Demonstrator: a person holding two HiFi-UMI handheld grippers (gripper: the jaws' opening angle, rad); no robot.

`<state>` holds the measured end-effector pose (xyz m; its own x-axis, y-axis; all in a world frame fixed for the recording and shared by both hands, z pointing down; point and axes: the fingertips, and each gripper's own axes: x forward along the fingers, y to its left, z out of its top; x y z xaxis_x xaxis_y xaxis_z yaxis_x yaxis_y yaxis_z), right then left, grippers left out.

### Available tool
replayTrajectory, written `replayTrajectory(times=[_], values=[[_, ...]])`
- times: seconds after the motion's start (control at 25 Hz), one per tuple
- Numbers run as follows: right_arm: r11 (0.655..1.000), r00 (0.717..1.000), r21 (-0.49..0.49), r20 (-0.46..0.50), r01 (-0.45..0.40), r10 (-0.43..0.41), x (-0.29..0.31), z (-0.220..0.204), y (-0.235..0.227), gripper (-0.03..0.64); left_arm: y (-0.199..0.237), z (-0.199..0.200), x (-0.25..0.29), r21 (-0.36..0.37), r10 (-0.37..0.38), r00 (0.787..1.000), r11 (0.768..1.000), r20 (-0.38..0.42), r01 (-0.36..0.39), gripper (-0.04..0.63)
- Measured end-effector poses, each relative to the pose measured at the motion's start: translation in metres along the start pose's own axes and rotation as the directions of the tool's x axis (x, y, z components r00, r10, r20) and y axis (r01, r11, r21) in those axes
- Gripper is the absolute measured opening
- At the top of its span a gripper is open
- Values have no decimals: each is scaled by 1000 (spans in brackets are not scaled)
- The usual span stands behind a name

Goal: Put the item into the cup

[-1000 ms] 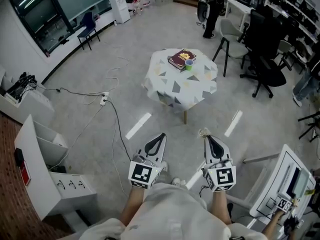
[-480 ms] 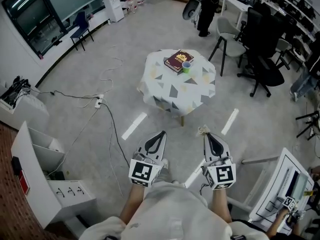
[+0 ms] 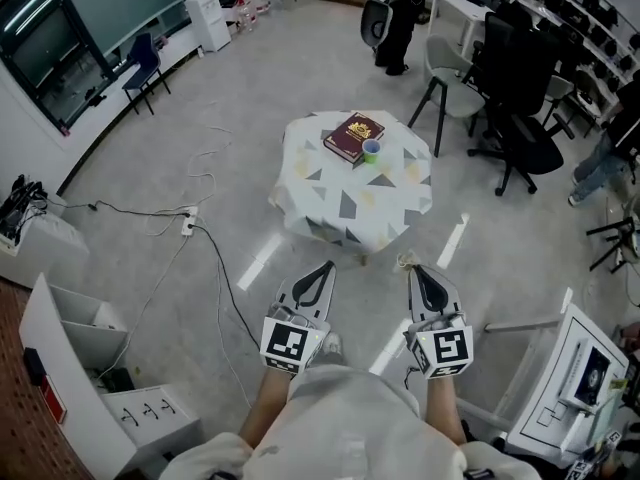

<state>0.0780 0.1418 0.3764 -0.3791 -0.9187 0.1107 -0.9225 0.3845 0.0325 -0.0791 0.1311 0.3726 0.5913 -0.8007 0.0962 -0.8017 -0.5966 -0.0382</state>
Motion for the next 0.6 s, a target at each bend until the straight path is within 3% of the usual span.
replayTrajectory(times=[0.32, 0.6], values=[[999, 999, -27, -20, 28, -29, 53, 9, 7, 5, 50, 0, 27, -6, -32, 999, 999, 12, 32, 12], [998, 997, -35, -41, 59, -60, 75, 7, 7, 5, 68, -4, 47, -23, -66, 998, 998, 22, 67, 12]])
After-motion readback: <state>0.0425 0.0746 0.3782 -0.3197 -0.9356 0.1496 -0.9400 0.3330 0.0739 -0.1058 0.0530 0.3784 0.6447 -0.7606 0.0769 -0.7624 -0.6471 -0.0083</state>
